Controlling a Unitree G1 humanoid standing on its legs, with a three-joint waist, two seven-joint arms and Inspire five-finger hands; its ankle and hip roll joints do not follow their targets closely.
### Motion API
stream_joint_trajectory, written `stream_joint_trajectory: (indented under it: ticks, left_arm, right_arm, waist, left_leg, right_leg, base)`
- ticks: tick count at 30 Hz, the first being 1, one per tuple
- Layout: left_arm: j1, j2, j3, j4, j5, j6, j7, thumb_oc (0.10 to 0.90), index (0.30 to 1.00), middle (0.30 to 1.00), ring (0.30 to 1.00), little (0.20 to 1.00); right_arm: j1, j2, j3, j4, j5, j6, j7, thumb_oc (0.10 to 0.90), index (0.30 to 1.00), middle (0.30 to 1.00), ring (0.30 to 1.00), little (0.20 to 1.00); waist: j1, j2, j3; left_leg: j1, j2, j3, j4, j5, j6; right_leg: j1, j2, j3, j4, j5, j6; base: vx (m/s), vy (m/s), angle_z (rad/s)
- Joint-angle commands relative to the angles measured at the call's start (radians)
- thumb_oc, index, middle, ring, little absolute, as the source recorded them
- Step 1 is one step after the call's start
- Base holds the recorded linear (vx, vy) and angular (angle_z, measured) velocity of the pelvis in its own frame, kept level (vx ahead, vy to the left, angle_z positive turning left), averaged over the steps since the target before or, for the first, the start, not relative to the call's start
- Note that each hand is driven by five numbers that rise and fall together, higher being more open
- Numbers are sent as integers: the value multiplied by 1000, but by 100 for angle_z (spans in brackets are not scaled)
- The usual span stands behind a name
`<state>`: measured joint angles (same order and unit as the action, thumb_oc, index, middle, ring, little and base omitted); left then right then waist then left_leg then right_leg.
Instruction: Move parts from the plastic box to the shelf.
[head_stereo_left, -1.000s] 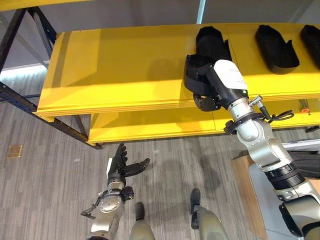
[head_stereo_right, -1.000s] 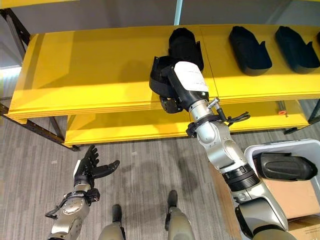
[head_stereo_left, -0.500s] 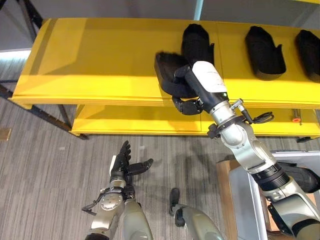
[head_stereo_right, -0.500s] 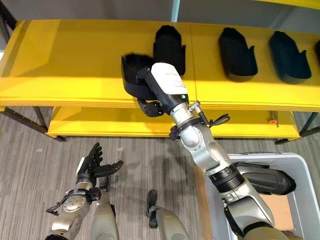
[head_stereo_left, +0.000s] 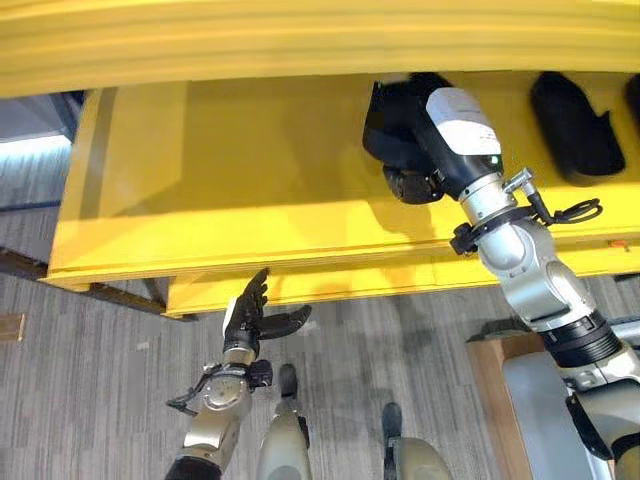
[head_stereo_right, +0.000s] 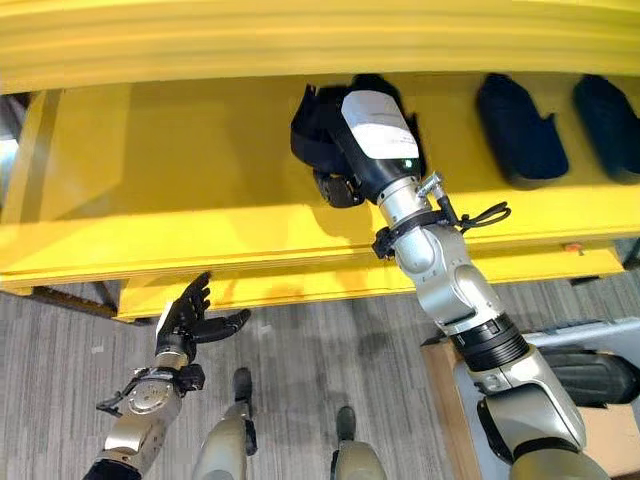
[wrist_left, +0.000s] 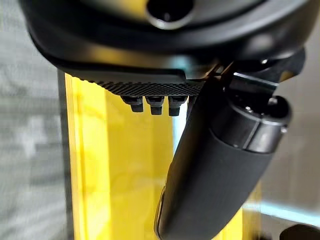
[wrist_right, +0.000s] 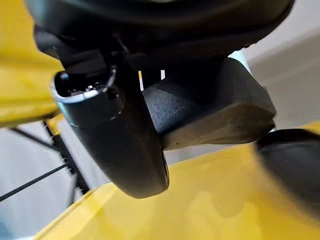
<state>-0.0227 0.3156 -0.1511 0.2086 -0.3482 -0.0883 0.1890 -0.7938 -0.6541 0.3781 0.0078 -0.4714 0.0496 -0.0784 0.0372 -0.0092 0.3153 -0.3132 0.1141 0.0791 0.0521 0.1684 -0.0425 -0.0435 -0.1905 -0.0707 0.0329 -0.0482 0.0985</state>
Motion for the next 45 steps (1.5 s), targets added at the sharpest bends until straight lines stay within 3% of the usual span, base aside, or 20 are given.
stream_joint_trajectory:
  ticks: [1, 12, 22, 34, 45]
  left_arm:
    - [56, 73, 10, -122, -11, -91, 11, 900, 1000, 1000, 1000, 1000]
    - [58, 76, 18, -125, -20, -93, 26, 900, 1000, 1000, 1000, 1000]
    - [61, 93, 23, -126, -35, -110, 30, 900, 1000, 1000, 1000, 1000]
    - [49, 125, -9, -138, -80, -141, 10, 900, 1000, 1000, 1000, 1000]
    - [25, 142, -29, -134, -92, -150, 13, 900, 1000, 1000, 1000, 1000]
  right_arm:
    - [-190, 34, -34, -57, -41, -71, -89, 400, 300, 300, 300, 300]
    - [-289, 85, 19, -38, -49, -70, -88, 400, 300, 300, 300, 300]
    - [-396, 57, 107, 103, -37, -71, -91, 400, 300, 300, 300, 300]
    - [-548, -1, 297, 462, -15, -54, -75, 400, 300, 300, 300, 300]
    - [-596, -34, 384, 629, -27, -42, -62, 400, 300, 300, 300, 300]
  waist:
    - [23, -73, -127]
    - [55, -93, -109]
    - [86, -95, -89]
    - [115, -67, -38]
    - [114, -27, 23]
  left_leg:
    - [-52, 114, -18, 201, -171, -86]
    - [-90, 105, -49, 203, -167, -81]
    - [-125, 95, -75, 219, -168, -81]
    - [-189, 84, -105, 262, -166, -84]
    - [-240, 85, -120, 303, -166, -83]
  right_leg:
    - [11, -105, -34, 30, -21, 70]
    - [11, -93, -61, 27, -24, 71]
    - [2, -89, -77, 37, -29, 69]
    - [-43, -77, -88, 92, -51, 64]
    - [-135, -64, -78, 189, -83, 54]
  base:
    - [7, -6, 21]
    - [7, -5, 9]
    - [-3, -4, 5]
    - [-32, 4, 4]
    - [-52, 11, 2]
